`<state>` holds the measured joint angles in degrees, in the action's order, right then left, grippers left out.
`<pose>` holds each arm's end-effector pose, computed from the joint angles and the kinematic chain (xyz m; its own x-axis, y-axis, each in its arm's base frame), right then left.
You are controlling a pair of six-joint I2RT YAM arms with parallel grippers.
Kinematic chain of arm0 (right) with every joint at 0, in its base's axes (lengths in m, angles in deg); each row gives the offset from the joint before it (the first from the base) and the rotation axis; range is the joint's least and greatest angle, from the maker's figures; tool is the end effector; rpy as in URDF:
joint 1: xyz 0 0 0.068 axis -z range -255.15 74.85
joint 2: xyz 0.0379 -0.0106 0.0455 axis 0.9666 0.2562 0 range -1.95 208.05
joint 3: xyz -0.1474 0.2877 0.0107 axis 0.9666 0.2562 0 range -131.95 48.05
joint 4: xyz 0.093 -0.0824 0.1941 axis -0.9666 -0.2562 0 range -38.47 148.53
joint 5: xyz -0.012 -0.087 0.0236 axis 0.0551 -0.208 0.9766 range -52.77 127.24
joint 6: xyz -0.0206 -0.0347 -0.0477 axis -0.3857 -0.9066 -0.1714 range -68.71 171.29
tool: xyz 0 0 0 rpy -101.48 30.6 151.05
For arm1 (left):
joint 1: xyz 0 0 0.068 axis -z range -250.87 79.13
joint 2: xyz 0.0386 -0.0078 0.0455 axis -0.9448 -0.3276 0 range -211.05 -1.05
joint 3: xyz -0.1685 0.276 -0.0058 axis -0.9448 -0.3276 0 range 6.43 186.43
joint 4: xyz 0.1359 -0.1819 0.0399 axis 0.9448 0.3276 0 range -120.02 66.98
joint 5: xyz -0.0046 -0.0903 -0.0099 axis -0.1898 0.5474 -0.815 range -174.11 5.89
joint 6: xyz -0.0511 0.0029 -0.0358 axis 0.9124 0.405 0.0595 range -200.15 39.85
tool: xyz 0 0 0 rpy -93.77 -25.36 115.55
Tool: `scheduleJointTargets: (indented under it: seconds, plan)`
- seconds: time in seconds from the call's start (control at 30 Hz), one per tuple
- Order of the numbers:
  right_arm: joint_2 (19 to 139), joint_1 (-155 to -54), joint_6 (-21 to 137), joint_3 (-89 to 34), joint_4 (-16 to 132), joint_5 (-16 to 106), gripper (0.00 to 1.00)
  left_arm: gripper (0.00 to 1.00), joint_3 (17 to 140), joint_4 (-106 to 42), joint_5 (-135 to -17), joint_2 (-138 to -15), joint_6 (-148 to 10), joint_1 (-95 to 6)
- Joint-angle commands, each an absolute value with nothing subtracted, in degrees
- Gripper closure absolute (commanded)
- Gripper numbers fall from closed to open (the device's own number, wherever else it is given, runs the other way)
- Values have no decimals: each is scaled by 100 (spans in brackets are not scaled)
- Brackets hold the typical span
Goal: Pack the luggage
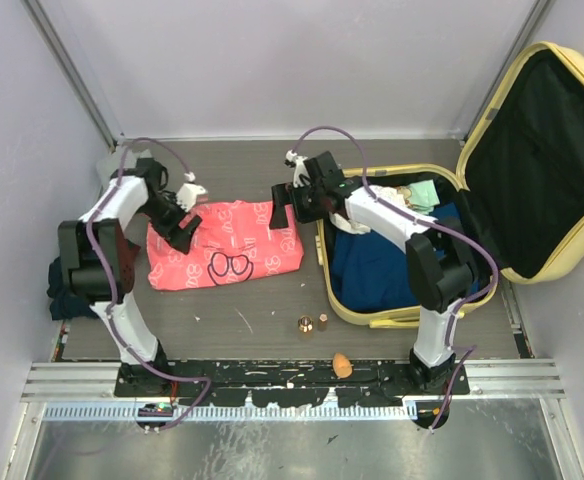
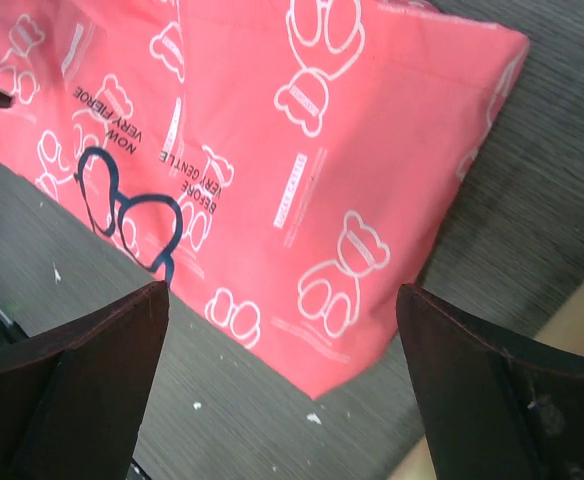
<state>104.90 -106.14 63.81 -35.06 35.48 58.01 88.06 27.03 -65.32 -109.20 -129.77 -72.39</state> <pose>0.3433 0.2258 0.2993 -0.7594 -0.2197 -0.6124 -0.5378 0.7418 0.4007 0.3483 -0.0061 0.2546 -0.6351 0.7048 -0.3162 0.7639 0.6336 -0.1221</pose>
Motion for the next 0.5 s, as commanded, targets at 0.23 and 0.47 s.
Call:
scheduleJointTargets:
  seconds: [0.23,0.47]
  plan:
    - [11386,-11095,7702,-4267,3351,3839,0,2,7612,2284,-5509,-9105,-9783,-8953]
    - [11772,-11283,7917,-4453,3088,2806,0,1,7460,1981,-5553,-9399,-9499,-9250]
